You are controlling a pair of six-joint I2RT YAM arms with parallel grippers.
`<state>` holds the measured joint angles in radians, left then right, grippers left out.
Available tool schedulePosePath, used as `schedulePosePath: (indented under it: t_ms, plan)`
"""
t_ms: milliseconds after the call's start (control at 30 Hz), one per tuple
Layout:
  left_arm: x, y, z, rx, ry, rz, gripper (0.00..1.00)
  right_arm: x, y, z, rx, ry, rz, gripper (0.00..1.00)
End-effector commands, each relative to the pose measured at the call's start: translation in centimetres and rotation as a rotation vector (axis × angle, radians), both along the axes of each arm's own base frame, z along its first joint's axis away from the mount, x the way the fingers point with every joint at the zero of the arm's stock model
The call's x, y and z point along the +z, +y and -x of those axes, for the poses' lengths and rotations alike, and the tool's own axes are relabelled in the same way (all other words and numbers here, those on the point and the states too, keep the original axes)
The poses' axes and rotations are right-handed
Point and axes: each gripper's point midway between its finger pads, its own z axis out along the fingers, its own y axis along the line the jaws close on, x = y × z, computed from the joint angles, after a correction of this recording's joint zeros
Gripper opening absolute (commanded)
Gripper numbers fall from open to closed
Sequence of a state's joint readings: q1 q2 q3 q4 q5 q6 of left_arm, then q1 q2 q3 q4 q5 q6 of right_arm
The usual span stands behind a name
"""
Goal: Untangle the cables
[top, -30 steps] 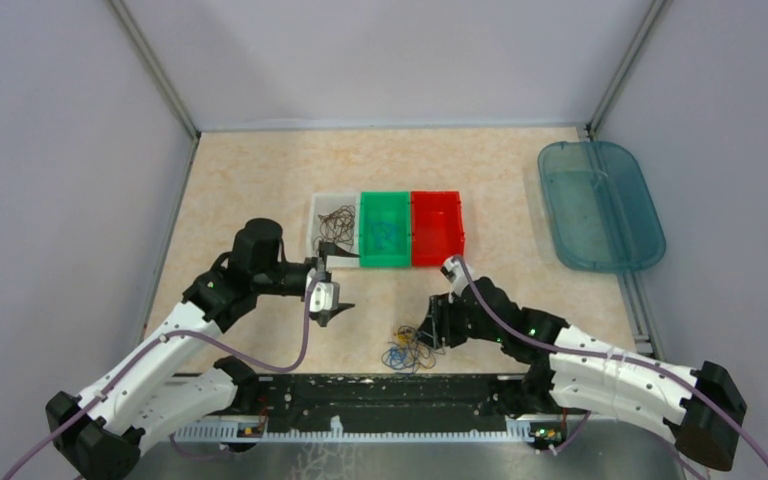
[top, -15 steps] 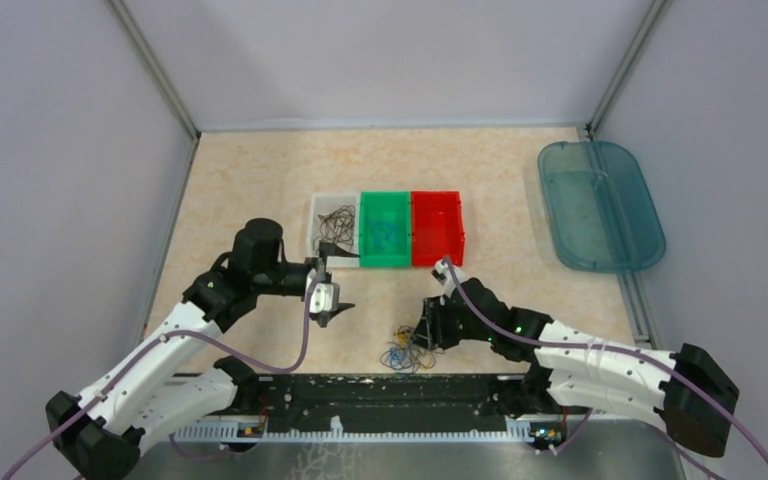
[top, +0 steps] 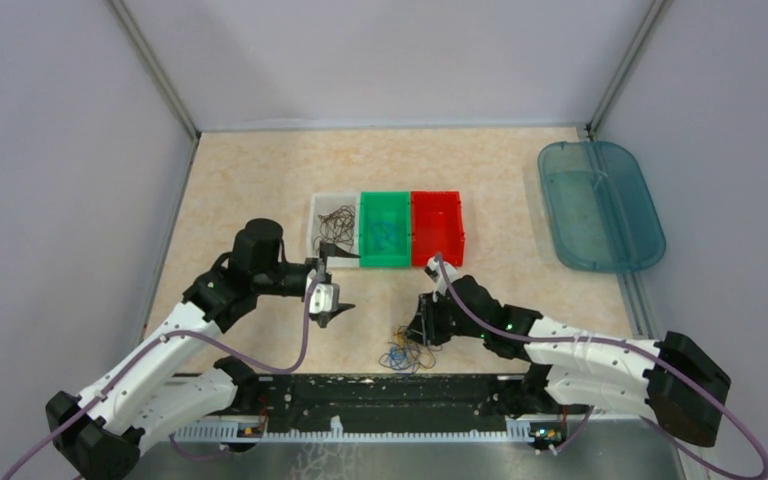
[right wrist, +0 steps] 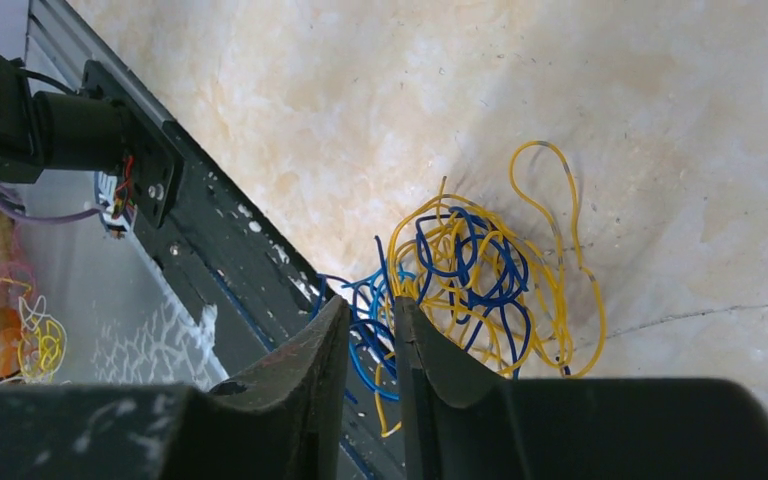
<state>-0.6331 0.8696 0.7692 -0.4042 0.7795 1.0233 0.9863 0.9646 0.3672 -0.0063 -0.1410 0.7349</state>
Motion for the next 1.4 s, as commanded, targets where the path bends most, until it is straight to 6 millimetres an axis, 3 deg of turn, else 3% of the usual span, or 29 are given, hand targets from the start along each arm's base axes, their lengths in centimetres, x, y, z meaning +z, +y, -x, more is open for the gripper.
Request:
schedulePosePath:
  t_ms: [0,200,300,400,533,633,1000,1233,1367]
  plan:
    - [0.0,-0.4,0.9,-0.052,0.002,0.023,1.00,3.4,0.9,-0.4,0.034,-0.080,-0.058,0.32]
    - [0.2,-0.4,0.8,-0.050,-0.004,0.026,1.00,2.5,-0.5,0.5,0.071,-0.082,0.004,0.36]
    - [0.3,-0.4,0.9,-0.051,-0.003,0.028,1.00,1.8,-0.6,1.3,0.117,-0.058,0.027,0.47]
    - [0.3,-0.4,0.9,-0.052,-0.002,0.028,1.00,1.0,-0.5,2.2,0.166,-0.028,0.036,0.49]
    - [0.3,-0.4,0.9,-0.053,-0.003,0.028,1.00,0.0,-0.6,2.8,0.209,-0.001,0.062,0.49]
    - [0.2,-0.4,0.9,-0.054,-0.004,0.027,1.00,-0.4,-0.5,2.7,0.210,-0.006,0.069,0.43]
    - [0.3,-0.4,0.6,-0.047,-0.017,0.027,1.00,-1.6,2.2,-2.4,0.043,-0.077,0.063,0.11]
    - [0.2,-0.2,0.9,-0.052,-0.019,0.022,1.00,1.0,2.7,-7.1,-0.127,-0.196,0.027,0.09]
    - [-1.1,0.0,1.9,-0.095,-0.006,-0.006,1.00,2.5,2.6,-7.8,-0.170,-0.234,-0.015,0.14]
